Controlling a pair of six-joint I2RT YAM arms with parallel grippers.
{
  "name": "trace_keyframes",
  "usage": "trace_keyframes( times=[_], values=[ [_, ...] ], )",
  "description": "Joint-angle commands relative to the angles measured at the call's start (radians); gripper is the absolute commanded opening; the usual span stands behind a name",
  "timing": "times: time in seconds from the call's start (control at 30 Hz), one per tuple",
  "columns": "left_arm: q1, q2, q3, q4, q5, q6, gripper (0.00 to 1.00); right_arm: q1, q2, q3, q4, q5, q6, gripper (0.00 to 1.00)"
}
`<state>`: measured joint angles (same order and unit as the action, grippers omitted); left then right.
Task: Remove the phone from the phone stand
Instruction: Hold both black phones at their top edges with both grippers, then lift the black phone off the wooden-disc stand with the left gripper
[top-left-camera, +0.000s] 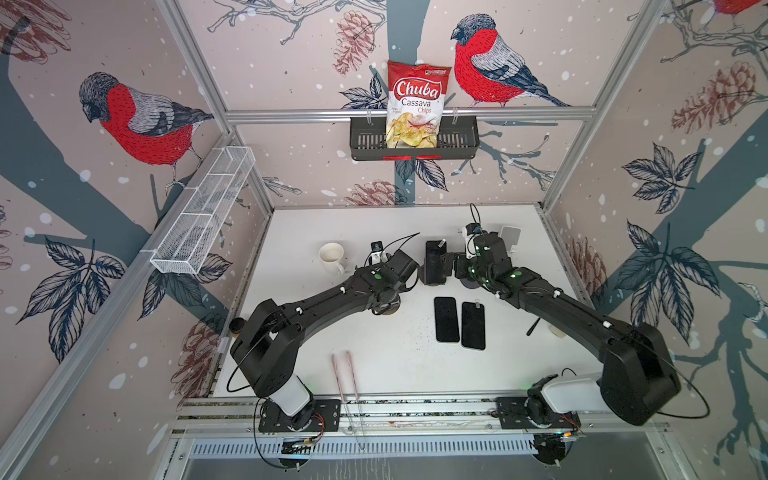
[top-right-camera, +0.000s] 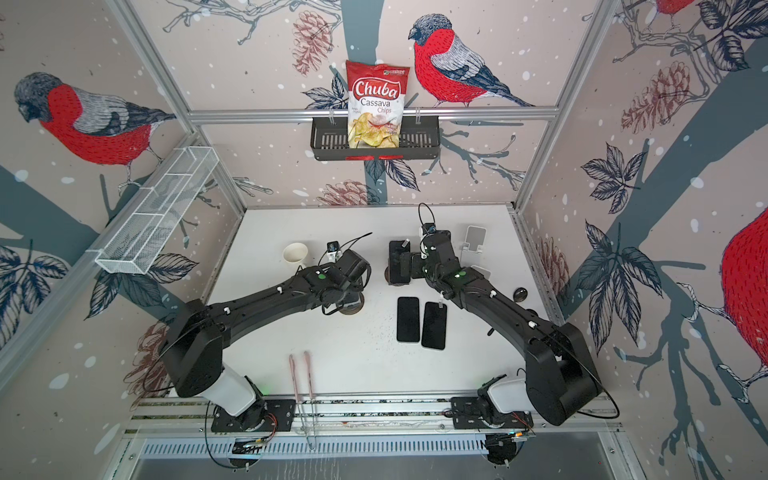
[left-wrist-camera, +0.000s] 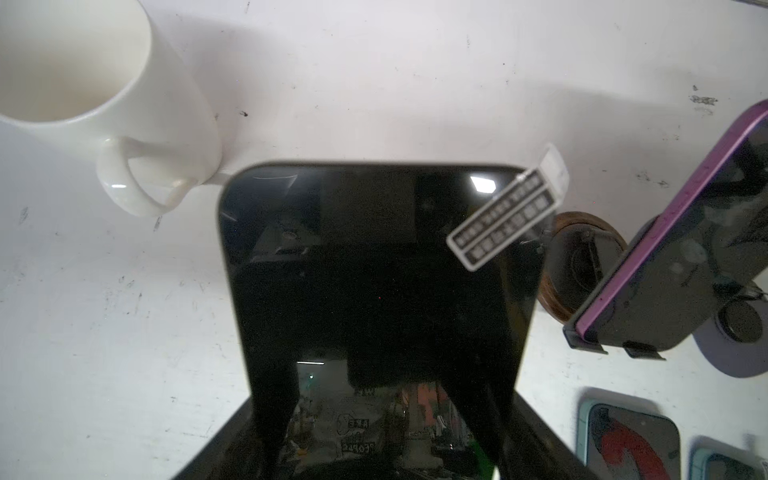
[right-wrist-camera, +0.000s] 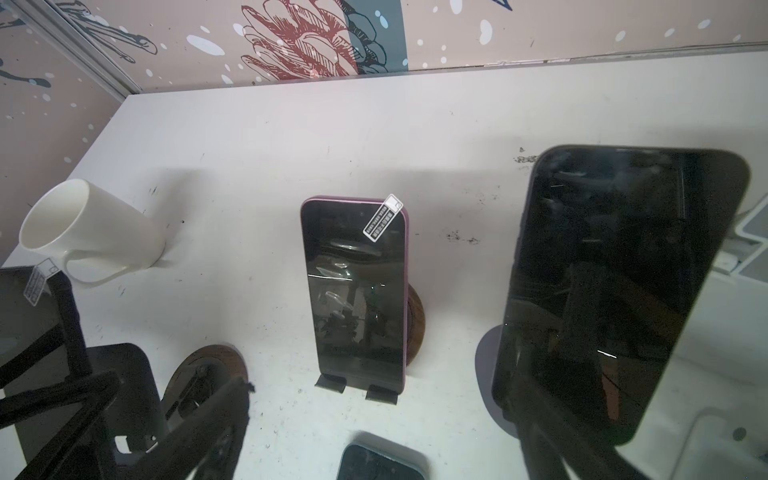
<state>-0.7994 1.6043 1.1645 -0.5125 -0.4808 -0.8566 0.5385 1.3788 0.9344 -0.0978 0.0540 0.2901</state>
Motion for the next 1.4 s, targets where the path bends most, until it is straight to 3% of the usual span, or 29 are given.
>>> trace_keyframes(
  times=[0.0,0.73,1.37],
  values=[
    [-0.006,-0.017,0.001,0.017,0.017,0.024,0.20,0.000,-0.008,0.000,0.027,0.017,0.006,0.99],
    [-0.104,0.017,0.042,0.032,0.136,0.067,0.19,-0.034,-0.071,-0.024,0.020,0.041,0.031,0.99],
    [-0.154,0.127,0.079,0.070,0.234,0.059,0.18,-0.063,-0.121,-0.050,0.024,0.028,0.040,0.99]
  ],
)
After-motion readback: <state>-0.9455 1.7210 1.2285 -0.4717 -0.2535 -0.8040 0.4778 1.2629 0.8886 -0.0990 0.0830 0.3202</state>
